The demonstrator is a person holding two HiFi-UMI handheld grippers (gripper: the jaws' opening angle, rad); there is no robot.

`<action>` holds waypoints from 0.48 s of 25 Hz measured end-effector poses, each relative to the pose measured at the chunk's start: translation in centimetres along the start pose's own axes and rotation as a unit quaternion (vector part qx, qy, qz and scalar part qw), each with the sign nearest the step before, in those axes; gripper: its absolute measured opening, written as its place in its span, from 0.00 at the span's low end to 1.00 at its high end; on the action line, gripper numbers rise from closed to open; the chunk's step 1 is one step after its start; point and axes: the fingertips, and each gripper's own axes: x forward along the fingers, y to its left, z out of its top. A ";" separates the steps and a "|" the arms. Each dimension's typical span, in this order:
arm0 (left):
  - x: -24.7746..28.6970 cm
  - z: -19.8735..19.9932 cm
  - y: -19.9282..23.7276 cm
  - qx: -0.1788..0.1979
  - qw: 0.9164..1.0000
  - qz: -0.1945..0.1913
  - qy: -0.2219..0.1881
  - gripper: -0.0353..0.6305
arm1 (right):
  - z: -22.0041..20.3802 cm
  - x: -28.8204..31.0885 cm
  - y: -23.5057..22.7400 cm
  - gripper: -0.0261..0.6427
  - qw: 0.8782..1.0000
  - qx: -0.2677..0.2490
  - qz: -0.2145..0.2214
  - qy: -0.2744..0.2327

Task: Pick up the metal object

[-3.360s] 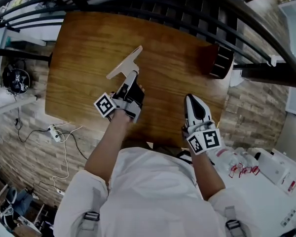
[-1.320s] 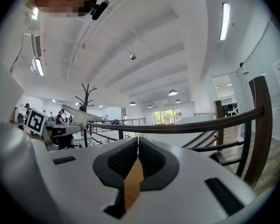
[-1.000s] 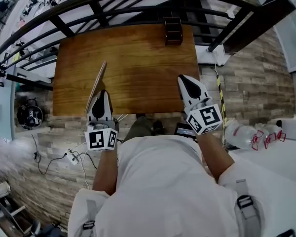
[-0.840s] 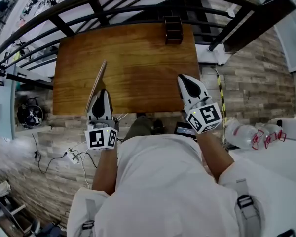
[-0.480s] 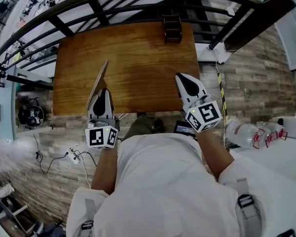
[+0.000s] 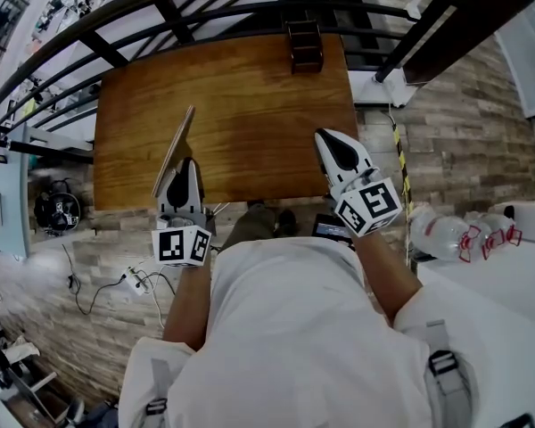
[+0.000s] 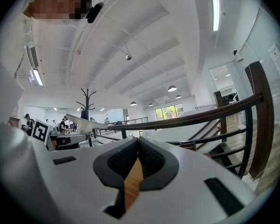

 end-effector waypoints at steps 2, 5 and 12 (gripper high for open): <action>0.1 -0.3 -0.1 -0.007 1.000 0.000 0.002 0.08 | -0.1 0.0 -0.2 0.07 1.000 0.001 0.000 0.000; 0.1 -0.8 -0.5 -0.012 1.000 -0.004 0.003 0.08 | -0.3 -0.3 -0.7 0.07 1.000 0.006 -0.003 0.001; 0.3 -1.7 -0.4 -0.024 1.000 -0.007 0.015 0.08 | -0.9 -0.3 -0.8 0.07 1.000 0.026 0.003 -0.002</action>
